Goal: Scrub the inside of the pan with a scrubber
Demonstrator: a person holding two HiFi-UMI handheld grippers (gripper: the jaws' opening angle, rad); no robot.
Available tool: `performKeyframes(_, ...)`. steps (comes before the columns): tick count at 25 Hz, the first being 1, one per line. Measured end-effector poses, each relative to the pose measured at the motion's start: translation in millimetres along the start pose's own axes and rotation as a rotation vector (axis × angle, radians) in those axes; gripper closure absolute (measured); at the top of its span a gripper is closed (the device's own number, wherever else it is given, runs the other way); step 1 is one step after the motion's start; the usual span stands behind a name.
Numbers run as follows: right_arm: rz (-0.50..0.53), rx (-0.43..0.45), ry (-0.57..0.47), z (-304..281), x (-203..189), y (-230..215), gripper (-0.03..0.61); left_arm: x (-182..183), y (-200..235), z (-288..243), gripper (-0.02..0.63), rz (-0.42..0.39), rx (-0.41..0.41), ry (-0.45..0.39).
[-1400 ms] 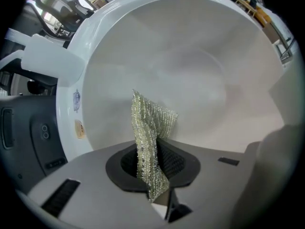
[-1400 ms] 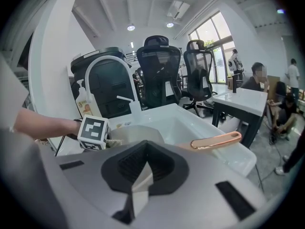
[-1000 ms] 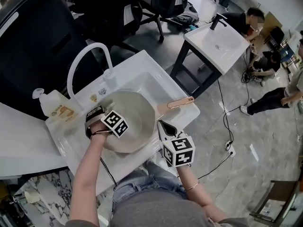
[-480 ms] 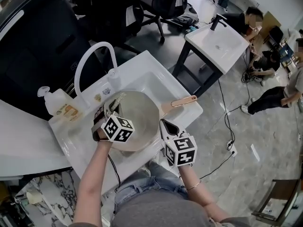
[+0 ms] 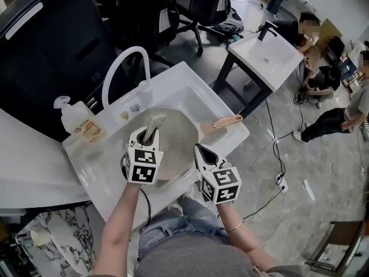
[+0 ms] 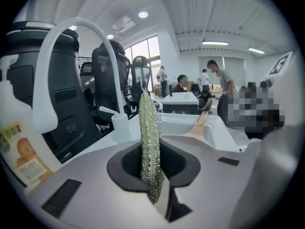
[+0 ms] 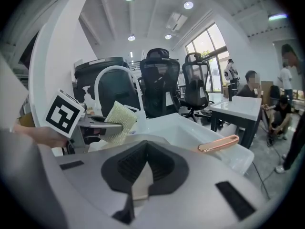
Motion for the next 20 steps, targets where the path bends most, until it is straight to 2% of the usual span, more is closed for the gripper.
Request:
performKeyframes(6, 0.017, 0.008, -0.050, 9, 4, 13, 0.568, 2, -6, 30, 0.554, 0.113, -0.013, -0.078)
performKeyframes(20, 0.068, 0.053, -0.131, 22, 11, 37, 0.569, -5, -14, 76, 0.554, 0.191, 0.012, -0.203)
Point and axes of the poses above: the fingertips, and each gripper's own axes: z backward along the fingers, y to its left, x out of its top, the point moved 7 cm from there along z, backward along the fingers, and after that the axes turned 3 degrees about -y, right-handed, at the moved point
